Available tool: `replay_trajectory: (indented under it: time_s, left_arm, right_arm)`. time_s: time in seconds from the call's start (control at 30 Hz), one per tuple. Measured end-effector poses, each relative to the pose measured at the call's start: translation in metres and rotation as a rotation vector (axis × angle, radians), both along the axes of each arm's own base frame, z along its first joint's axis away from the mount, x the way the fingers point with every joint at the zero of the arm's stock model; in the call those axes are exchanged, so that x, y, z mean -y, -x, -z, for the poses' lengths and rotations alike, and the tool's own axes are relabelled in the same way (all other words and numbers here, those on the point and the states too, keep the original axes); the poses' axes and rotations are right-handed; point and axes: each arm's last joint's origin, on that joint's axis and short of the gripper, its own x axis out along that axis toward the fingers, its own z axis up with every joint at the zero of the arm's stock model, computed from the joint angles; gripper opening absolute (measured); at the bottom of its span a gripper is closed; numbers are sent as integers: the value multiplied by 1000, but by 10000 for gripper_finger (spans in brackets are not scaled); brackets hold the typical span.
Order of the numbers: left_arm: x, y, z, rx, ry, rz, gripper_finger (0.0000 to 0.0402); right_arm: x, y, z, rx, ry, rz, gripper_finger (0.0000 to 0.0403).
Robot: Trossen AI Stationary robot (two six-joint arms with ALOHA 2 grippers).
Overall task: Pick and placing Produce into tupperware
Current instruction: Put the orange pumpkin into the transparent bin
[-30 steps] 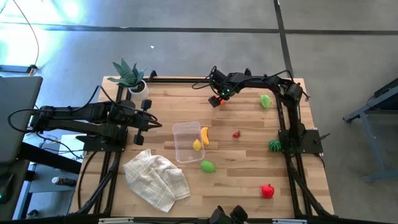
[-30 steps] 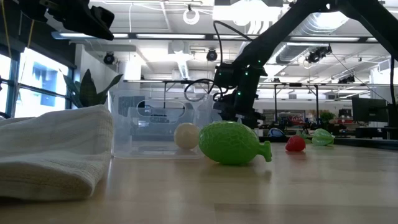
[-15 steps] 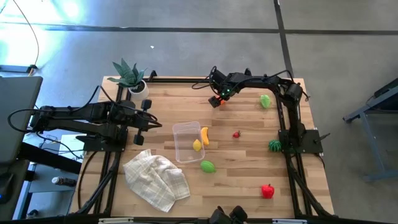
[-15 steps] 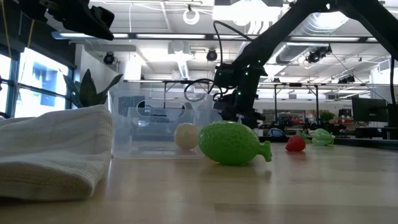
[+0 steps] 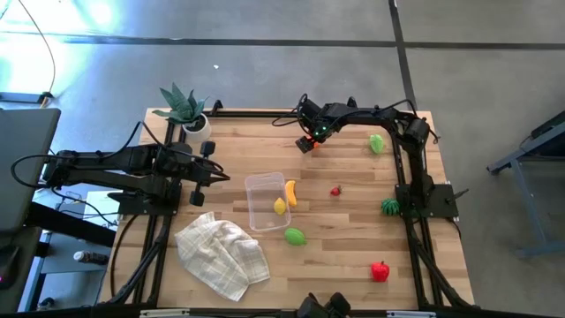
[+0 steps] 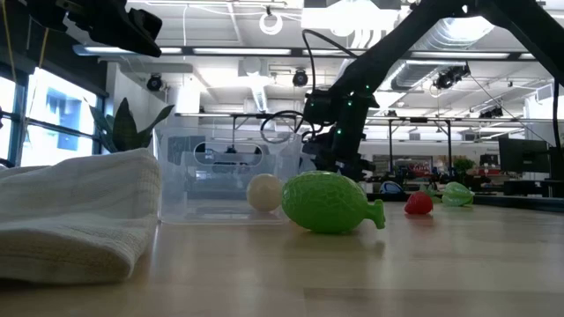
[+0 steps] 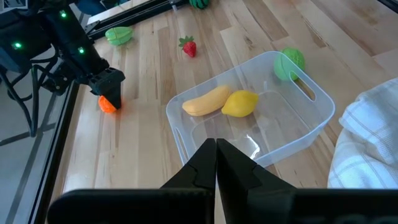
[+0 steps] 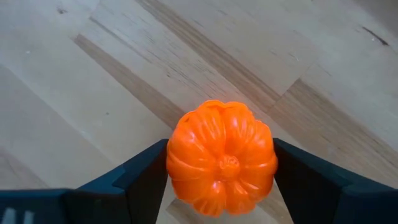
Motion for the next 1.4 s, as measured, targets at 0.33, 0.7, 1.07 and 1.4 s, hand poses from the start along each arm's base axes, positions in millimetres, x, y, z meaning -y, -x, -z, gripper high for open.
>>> replay_trajectory:
  time_s: [0.33, 0.7, 1.07, 1.4]
  left_arm:
    - [0, 0, 0, 0, 0, 0, 3]
    - [0, 0, 0, 0, 0, 0, 3]
    - [0, 0, 0, 0, 0, 0, 3]
    - [0, 0, 0, 0, 0, 0, 3]
  right_arm:
    - [0, 0, 0, 2, 1, 0, 250]
    - [1, -1, 0, 13, 9, 0, 239]
    - [0, -2, -1, 29, -15, -9, 238]
    - [4, -12, -27, 48, -7, -74, 238]
